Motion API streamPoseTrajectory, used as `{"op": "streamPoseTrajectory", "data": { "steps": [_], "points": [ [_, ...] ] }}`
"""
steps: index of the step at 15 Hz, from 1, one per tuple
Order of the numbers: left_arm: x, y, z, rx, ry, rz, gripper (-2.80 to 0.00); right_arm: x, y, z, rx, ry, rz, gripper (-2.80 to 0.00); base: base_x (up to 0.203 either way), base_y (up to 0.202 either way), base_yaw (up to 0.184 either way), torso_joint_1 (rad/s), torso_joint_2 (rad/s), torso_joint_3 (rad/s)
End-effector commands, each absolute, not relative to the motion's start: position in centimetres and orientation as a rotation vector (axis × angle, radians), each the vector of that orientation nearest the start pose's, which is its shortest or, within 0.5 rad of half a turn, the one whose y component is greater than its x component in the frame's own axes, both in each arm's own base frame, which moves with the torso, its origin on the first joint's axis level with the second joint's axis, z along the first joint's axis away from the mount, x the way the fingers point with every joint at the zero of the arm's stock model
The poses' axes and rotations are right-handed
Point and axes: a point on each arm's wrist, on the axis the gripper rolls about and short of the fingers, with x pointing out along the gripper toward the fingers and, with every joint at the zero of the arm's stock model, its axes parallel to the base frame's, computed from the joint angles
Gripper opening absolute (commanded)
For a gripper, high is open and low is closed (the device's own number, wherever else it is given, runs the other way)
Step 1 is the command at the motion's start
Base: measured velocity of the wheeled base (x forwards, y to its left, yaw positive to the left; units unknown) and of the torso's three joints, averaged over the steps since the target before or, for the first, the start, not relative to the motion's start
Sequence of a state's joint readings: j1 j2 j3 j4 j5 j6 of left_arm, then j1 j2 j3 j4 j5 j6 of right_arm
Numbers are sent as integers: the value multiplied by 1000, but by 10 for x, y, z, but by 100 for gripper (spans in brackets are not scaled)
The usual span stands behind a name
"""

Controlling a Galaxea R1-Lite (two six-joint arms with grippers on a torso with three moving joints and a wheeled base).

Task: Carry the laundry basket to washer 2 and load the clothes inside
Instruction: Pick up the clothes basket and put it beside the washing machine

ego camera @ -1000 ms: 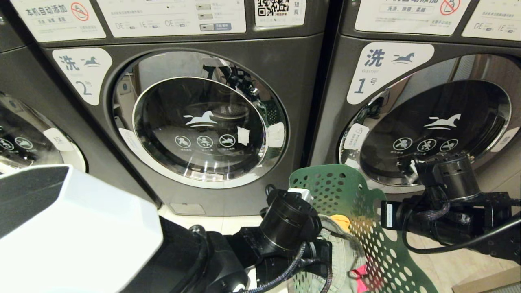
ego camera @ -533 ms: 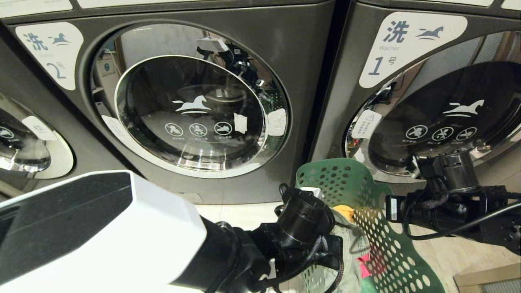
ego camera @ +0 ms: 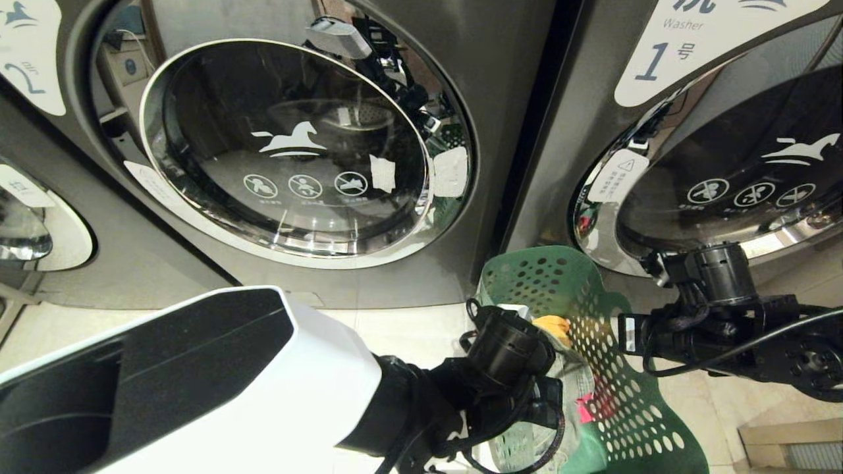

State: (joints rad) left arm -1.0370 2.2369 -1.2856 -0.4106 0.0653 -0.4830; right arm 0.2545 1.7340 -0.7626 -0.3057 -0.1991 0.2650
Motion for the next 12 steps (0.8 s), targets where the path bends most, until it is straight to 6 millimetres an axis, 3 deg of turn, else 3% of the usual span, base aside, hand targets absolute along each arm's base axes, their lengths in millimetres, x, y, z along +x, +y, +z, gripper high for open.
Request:
{"op": "streamPoseTrajectory", "data": {
  "steps": [1,8,12],
  "points": [
    [228,-381,72,-136,704,-794,-280,284,69,126,105,667,-39,-280,0,0,0,14,10,-193],
    [233,-386,49,-118,731,-777,-280,283,69,117,97,697,-43,-280,0,0,0,2,2,-198],
    [245,-386,41,-120,734,-753,-280,287,69,98,87,745,-56,-280,0,0,0,-1,2,-81]
  ]
}}
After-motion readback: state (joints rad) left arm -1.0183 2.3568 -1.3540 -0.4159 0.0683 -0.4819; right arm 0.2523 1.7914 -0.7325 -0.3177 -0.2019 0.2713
